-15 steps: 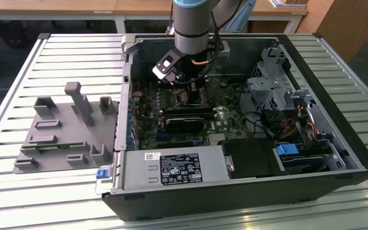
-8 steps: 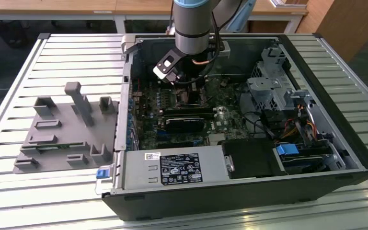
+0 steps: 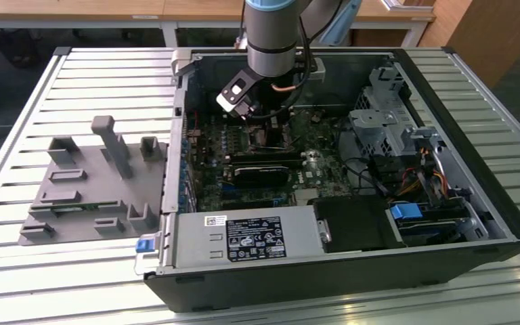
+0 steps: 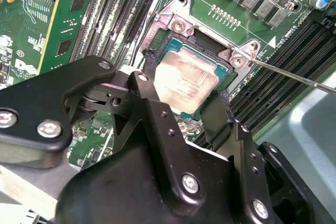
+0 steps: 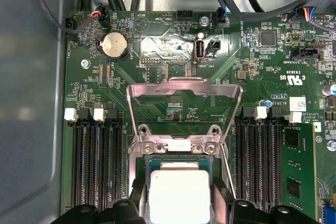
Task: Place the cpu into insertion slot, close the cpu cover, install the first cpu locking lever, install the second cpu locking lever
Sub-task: 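Place the cpu into insertion slot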
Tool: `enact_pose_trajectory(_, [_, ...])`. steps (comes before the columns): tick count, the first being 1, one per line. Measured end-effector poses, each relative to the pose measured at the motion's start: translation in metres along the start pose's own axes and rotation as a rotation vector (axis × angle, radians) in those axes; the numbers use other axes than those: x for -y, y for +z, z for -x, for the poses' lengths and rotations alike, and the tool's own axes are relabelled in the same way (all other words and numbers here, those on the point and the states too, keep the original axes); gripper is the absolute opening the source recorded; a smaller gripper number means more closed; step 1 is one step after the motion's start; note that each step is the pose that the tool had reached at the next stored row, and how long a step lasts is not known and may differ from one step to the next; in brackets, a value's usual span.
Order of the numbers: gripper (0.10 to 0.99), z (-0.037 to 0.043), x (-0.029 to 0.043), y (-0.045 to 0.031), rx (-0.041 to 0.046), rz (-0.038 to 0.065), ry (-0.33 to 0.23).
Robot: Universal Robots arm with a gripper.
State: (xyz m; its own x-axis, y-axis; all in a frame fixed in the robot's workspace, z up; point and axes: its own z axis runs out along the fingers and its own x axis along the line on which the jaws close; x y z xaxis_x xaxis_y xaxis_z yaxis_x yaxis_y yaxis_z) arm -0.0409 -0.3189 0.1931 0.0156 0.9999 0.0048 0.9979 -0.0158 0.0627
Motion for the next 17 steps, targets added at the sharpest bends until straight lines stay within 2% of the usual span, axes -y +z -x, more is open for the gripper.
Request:
enact_pose_trajectory(7, [0.612,0.0,-0.0001,-0.001,-0.0001,0.0,0.0])
enact_pose_trajectory(13, [0.596,0.0,-0.0005,-0.0081,0.0,-0.001,0.0])
enact_pose_trajectory(15, [0.475,0.0,-0.0006,-0.0094,0.0,-0.001,0.0])
enact_pose_trajectory(16, [0.475,-0.0001,-0.0006,-0.0099,0.0,-0.002,0.0])
enact_pose_trajectory(17, [0.416,-0.0001,-0.0007,-0.0105,0.0,-0.002,0.0])
